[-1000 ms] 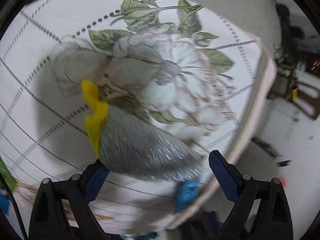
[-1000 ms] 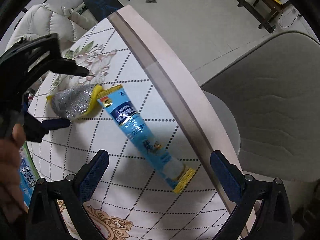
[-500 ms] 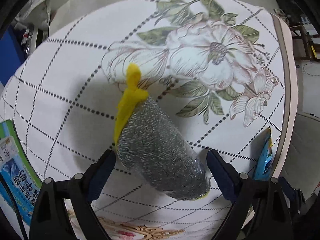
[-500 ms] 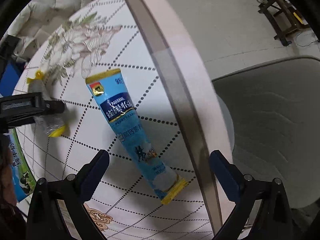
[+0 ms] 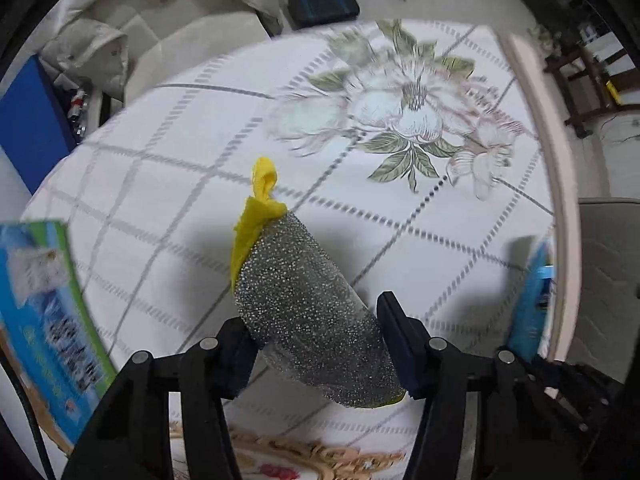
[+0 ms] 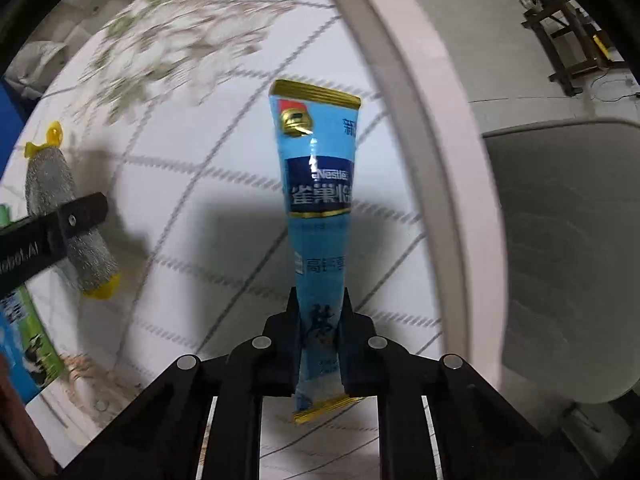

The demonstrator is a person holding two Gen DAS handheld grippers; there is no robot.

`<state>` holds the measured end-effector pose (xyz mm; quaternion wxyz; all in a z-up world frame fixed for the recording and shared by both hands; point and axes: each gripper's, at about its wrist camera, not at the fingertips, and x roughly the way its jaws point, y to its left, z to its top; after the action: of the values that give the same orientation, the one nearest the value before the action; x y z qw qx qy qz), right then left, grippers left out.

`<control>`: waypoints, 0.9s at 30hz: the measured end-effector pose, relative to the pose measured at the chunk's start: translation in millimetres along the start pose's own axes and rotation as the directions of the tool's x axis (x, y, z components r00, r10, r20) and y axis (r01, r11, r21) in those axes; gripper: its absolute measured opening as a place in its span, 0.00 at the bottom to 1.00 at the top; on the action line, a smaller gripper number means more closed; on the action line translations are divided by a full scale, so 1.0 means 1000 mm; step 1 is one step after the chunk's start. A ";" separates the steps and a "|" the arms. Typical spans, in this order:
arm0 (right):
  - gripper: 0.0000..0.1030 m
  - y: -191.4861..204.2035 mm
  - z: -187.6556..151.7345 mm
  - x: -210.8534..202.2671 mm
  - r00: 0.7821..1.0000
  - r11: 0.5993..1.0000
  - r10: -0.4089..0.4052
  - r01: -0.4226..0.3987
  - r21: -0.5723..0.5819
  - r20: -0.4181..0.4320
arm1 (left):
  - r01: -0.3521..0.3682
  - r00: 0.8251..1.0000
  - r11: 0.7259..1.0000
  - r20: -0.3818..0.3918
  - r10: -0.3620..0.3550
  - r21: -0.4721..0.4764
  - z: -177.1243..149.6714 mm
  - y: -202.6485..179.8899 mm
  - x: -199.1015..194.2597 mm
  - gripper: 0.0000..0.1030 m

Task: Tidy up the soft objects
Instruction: 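Place the scrubber in the box with the left gripper while the right stands the tube beside it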

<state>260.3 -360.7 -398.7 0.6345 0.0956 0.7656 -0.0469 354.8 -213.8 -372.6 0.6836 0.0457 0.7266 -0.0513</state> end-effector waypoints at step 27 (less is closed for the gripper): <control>0.15 0.326 -0.090 -0.099 0.903 0.898 0.425 -0.413 -0.151 0.061 | 0.169 0.981 0.963 -0.055 -0.184 -0.212 -0.033 0.322 -0.072 0.52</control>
<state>258.5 -33.4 -268.9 0.6693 0.2128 0.6983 0.1382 370.6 110.2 -302.3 0.6501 -0.0883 0.7539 -0.0347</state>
